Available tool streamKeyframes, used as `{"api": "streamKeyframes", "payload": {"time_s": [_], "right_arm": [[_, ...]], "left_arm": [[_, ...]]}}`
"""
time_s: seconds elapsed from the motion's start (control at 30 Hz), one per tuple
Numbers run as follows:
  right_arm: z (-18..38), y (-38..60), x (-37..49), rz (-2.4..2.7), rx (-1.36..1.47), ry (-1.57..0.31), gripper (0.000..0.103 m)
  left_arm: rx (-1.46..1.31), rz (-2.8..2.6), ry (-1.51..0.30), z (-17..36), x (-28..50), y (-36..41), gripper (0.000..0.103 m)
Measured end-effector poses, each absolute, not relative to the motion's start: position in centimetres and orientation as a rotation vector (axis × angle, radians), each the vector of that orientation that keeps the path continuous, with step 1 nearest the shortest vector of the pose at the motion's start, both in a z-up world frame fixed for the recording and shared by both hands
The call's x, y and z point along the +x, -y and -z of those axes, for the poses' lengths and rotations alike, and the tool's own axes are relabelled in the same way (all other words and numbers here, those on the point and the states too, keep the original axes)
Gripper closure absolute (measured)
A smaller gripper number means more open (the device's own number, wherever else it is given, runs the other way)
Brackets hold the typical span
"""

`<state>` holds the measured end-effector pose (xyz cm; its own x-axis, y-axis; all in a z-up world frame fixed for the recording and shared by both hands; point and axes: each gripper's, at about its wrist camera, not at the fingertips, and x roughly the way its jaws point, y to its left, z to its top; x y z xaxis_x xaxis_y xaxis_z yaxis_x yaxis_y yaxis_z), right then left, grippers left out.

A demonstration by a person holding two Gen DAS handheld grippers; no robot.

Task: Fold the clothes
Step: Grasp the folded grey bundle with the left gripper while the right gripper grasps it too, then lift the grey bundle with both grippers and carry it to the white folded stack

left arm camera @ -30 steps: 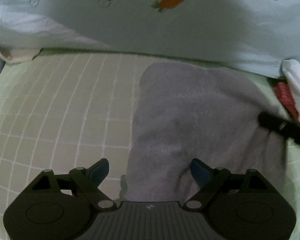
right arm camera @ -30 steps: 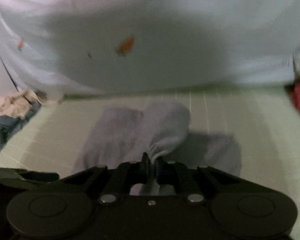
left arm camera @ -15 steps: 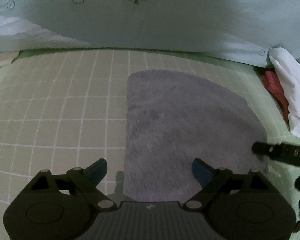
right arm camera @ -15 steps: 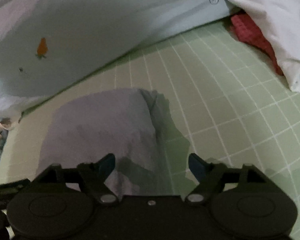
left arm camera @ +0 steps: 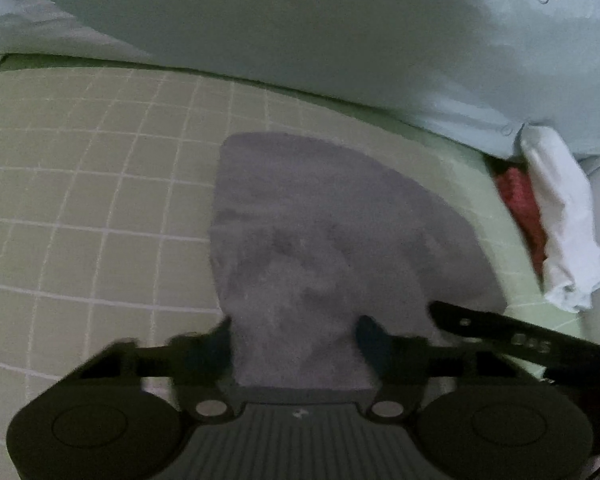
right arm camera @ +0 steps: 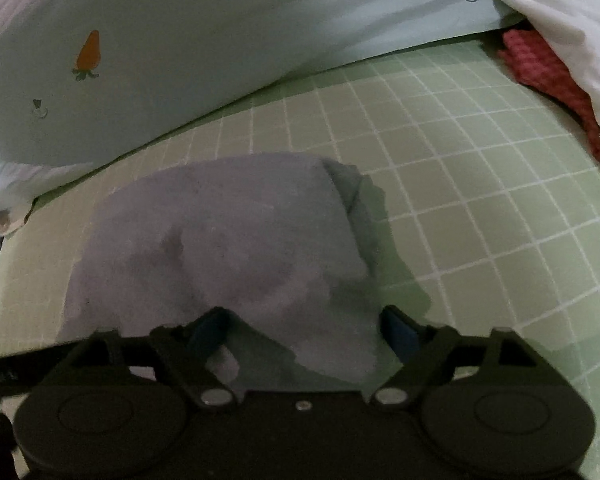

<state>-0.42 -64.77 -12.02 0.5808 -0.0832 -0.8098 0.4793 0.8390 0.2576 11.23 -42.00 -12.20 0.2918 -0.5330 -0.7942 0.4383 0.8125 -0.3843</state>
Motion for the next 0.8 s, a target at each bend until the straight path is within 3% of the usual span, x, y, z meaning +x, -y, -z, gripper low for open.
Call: {"api": "streamKeyframes", "payload": {"time_s": [0.13, 0.2, 0.57, 0.8], "right_arm": [[11.6, 63.4, 0.1, 0.333, 0.495, -0.895, 0.069], [11.2, 63.2, -0.2, 0.351, 0.510, -0.882, 0.078], [5.4, 62.5, -6.4, 0.375, 0.546, -0.726, 0.082], [2.4, 67.9, -12.2, 0.475, 0.564, -0.630, 0.082]], "left_arm": [[-0.099, 0.664, -1.053, 11.5, 10.4, 42.6, 0.069], [-0.108, 0.682, -1.049, 11.0, 10.0, 42.7, 0.072], [-0.082, 0.889, -0.998, 7.0, 5.0, 47.5, 0.076], [-0.071, 1.002, -0.946, 4.3, 0.7, 54.9, 0.076]]}}
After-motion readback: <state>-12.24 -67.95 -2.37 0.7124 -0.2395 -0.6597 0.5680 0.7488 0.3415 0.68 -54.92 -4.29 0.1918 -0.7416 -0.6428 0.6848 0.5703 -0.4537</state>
